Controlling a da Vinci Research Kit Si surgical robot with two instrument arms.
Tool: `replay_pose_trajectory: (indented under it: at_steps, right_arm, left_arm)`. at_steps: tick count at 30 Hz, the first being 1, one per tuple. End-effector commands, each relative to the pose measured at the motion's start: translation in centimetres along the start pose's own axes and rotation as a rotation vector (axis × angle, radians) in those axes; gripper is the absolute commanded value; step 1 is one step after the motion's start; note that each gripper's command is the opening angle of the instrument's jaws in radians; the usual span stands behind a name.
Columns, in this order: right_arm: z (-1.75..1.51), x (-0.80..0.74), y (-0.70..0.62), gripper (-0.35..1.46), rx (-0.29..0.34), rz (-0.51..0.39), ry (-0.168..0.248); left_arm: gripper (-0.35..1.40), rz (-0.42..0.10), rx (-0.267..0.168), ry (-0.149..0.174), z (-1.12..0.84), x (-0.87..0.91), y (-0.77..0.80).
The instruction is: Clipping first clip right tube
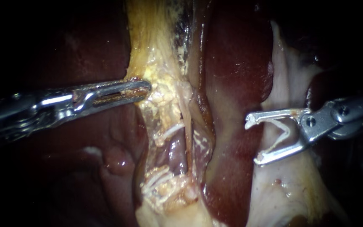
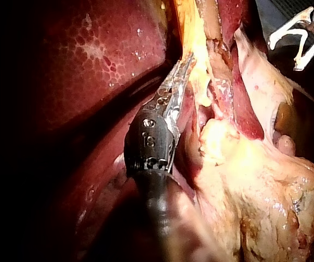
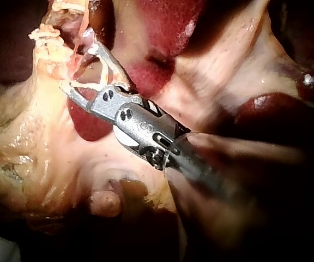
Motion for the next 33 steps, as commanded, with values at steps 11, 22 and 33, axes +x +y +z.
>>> replay_pose_trajectory:
  at_steps: [11,22,33]
  right_arm:
    - [0.58,-0.36,-0.09,0.60,0.070,0.088,0.004]
    - [1.22,-0.85,0.09,0.59,0.077,0.198,-0.007]
    - [1.60,-1.09,0.30,0.59,0.071,0.219,-0.011]
  left_arm:
    - [-0.35,-0.021,0.010,-0.023,-0.45,-0.40,-0.03]
    - [-0.35,-0.033,0.012,-0.065,-0.86,-0.64,-0.43]
    - [-0.35,-0.029,0.006,-0.070,-0.90,-0.63,-0.54]
